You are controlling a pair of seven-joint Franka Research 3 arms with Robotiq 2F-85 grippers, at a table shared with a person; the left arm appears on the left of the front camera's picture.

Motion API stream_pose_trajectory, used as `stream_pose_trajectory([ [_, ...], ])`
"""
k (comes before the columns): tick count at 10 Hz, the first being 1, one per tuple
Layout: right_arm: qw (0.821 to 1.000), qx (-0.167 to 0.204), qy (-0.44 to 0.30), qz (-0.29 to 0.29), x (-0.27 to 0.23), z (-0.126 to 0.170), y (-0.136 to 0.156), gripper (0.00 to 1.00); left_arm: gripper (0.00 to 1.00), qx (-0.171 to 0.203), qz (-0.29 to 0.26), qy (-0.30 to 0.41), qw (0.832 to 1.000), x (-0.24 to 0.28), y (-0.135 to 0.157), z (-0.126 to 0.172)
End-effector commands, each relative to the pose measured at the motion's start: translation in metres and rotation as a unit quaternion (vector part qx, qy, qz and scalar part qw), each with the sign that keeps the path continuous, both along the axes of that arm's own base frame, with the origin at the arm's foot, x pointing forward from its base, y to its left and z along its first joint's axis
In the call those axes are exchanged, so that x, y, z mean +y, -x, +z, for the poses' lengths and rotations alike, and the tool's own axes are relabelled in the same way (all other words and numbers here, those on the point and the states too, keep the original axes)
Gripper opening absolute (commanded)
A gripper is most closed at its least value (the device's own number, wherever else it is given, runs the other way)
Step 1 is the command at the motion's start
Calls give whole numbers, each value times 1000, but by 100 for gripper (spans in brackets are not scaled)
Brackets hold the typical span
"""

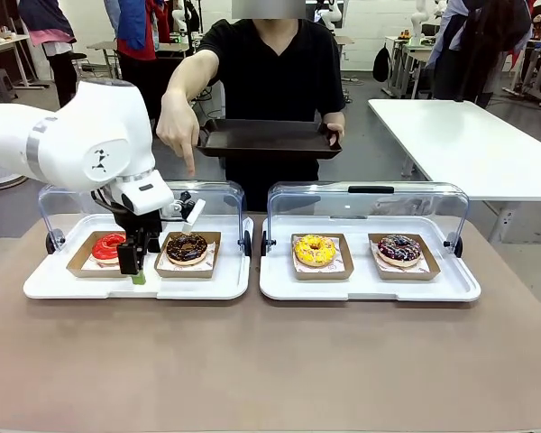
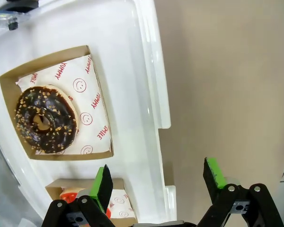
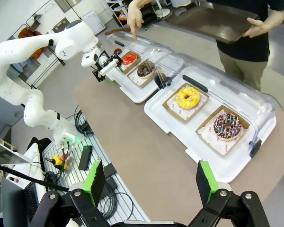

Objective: Provide the desired donut to the person.
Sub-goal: Pick up and lift the Paper togo box containing the Donut pointed at by the person.

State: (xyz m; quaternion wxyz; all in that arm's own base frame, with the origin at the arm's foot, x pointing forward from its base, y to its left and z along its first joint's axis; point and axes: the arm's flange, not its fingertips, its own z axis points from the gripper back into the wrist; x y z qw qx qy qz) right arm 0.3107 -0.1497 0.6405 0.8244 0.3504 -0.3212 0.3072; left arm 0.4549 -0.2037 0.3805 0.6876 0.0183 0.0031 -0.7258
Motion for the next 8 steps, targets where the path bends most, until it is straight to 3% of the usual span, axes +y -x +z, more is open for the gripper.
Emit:
stream_pose_trajectory([
  [1,1000,-1,-6,4,0,0,0,100,100,-20,16,-10,1000,3,-10,-13],
  [8,1000,-1,-6,4,0,0,0,100,100,-37,16,6,999,6,-33,-34],
])
